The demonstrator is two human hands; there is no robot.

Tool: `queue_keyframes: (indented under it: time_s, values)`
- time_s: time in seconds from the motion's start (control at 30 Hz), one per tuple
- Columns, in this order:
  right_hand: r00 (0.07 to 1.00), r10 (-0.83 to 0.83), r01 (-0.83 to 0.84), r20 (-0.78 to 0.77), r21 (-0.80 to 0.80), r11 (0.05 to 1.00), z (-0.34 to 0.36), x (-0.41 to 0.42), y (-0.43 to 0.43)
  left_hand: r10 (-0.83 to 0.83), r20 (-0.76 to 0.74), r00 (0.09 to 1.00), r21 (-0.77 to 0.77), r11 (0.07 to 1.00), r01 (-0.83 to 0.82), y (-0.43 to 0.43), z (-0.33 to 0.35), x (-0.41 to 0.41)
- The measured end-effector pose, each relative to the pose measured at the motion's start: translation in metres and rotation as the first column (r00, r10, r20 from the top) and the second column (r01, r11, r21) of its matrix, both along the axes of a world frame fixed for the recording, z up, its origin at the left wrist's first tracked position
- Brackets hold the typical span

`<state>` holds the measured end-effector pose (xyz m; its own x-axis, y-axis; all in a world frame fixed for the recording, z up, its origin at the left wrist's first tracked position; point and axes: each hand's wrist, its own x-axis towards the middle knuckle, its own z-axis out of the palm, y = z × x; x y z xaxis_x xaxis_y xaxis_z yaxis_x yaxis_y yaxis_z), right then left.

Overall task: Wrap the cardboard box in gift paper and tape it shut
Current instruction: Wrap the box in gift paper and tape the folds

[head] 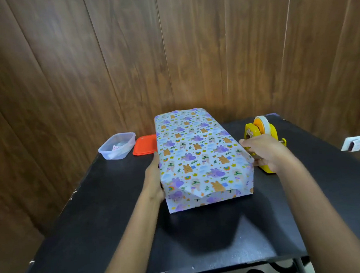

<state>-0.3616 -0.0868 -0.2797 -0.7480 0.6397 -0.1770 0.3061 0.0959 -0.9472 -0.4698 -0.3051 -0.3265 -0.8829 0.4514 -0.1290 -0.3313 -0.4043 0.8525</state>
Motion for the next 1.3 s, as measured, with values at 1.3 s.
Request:
queue_keyframes:
  time_s: [1.3]
  values:
    - [0.962, -0.175, 0.118, -0.207, -0.261, 0.958, -0.038, -0.002, -0.029, 0.426, -0.054, 0.903, -0.157, 0.889, -0.429, 0.0, 0.002, 0.039]
